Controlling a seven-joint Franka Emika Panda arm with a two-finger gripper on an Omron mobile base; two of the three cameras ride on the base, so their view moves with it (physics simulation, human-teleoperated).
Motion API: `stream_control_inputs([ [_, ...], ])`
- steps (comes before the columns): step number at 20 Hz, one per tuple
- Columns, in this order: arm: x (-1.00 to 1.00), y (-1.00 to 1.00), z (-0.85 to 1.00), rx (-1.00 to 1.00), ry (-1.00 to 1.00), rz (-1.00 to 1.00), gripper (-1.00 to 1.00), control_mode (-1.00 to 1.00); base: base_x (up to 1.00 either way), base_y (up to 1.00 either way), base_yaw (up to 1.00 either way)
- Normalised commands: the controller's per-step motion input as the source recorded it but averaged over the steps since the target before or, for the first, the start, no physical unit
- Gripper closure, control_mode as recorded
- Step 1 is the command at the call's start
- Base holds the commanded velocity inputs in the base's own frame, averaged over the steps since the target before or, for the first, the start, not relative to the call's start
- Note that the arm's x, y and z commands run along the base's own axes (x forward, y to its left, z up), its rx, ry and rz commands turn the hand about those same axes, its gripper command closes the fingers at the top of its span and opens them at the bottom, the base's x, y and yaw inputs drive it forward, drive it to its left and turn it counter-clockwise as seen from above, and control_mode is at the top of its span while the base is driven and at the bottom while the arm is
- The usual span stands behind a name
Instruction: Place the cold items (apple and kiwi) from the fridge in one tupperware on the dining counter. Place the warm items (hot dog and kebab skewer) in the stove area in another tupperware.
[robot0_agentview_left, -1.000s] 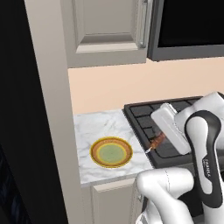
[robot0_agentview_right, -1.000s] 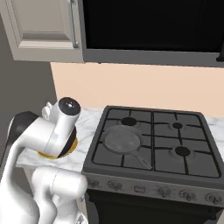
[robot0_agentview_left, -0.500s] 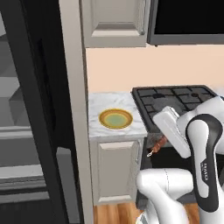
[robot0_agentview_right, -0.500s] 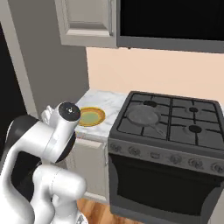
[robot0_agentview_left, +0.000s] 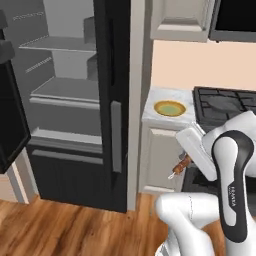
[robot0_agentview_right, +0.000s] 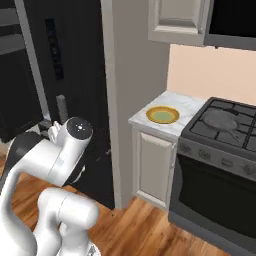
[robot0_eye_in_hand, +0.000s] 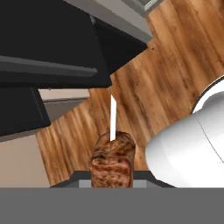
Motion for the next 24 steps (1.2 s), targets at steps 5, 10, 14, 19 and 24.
stream_control_inputs([
  [5, 0.0, 0.0, 0.0, 0.0, 0.0, 0.0, 1.0, 1.0, -1.0, -0.02, 0.47],
  [10, 0.0, 0.0, 0.0, 0.0, 0.0, 0.0, 1.0, 1.0, -0.77, 0.21, 0.39],
  [14, 0.0, 0.0, 0.0, 0.0, 0.0, 0.0, 1.0, 1.0, -0.02, 0.76, 0.5],
  [19, 0.0, 0.0, 0.0, 0.0, 0.0, 0.0, 1.0, 1.0, 0.03, 0.66, 0.59],
  [24, 0.0, 0.0, 0.0, 0.0, 0.0, 0.0, 1.0, 1.0, 0.59, -0.12, 0.65],
])
